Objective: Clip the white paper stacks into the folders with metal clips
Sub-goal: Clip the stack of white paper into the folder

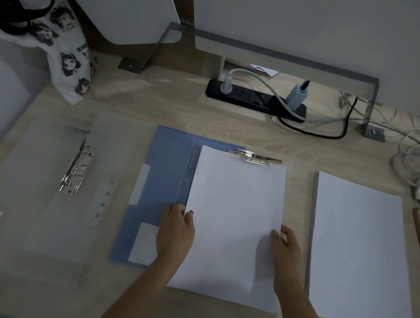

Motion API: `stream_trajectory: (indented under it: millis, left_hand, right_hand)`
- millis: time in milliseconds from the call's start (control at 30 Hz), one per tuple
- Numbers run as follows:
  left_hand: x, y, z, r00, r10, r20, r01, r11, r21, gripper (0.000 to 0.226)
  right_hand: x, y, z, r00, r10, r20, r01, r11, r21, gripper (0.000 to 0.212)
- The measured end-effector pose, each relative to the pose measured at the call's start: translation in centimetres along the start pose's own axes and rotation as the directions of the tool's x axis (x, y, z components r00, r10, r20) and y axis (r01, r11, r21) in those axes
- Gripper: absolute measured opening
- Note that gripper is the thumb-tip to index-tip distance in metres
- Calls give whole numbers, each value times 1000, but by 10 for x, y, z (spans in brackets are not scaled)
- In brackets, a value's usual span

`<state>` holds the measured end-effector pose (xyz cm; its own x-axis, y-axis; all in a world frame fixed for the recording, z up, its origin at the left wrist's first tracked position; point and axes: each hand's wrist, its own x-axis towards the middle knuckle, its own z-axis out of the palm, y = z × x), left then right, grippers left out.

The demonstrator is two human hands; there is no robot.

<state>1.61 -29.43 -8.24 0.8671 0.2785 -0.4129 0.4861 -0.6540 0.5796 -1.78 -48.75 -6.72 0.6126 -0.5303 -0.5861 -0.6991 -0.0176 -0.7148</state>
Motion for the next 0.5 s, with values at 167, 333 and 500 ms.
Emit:
stream_trajectory:
  millis: [167, 333, 500]
  left_hand:
    - [3, 1, -1, 1000, -6, 19, 6, 1000, 20, 14]
    - [3, 2, -2, 999, 2, 32, -3, 1000, 27, 14]
    - [4, 3, -3, 1000, 5, 23, -7, 995, 95, 14]
  right_hand:
    - [3, 2, 5, 999, -5, -32, 4, 1000, -25, 29]
    - [7, 0, 6, 998, 14, -63, -17, 999, -49, 29]
    - [9, -1, 7, 997, -1, -82, -8, 994, -111, 29]
